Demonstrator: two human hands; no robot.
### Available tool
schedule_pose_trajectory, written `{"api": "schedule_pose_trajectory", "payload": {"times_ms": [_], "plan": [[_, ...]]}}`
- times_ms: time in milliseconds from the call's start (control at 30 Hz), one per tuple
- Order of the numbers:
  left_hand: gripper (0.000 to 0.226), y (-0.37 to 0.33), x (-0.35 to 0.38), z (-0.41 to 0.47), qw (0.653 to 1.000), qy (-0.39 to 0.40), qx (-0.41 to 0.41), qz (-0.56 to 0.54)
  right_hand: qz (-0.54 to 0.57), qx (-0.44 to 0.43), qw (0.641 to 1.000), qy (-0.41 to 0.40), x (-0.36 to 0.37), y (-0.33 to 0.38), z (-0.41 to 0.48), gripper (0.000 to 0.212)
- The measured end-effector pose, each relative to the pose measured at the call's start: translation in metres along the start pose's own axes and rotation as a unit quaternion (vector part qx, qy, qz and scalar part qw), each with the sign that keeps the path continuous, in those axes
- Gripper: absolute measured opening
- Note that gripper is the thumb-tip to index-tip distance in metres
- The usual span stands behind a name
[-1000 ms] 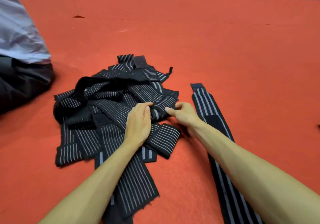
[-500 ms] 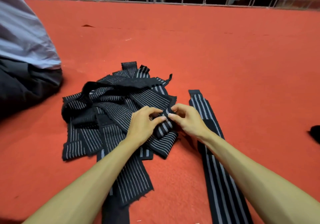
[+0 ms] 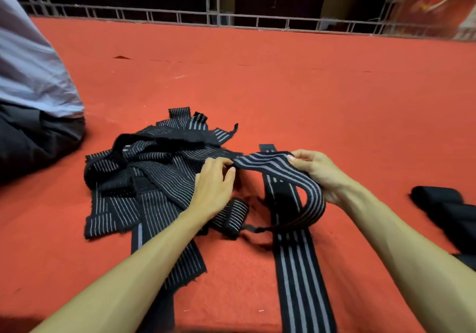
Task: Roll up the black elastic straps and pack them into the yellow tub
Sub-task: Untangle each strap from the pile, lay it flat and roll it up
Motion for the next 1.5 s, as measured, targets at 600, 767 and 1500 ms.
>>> {"api": "schedule_pose_trajectory", "payload": {"times_ms": [600, 767, 1500], "plan": [[0.052, -0.027, 0.068, -0.036, 0.889, 0.012, -0.255, -0.38, -0.118, 0.23, 0.941, 0.219, -0.045, -0.029, -0.084, 0.015], [0.041, -0.004, 0.053, -0.048, 0.947, 0.133, -0.227, -0.185, -0.431, 0.239, 0.855, 0.161, -0.033, -0.043, -0.062, 0.012], [0.021, 0.079, 0.001, 0.005, 0.995, -0.086, -0.031, 0.027, -0.379, 0.083, 0.907, -0.166, 0.08, -0.096, 0.097, 0.039]]}}
Point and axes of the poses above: each hand's wrist, its own z-axis towards the middle knuckle, its own x-axis out of the palm, y = z × x, the point moved 2 cm from there along z, towards the middle knuckle, and after that the axes turned 4 degrees about y, right-handed, at the moved point
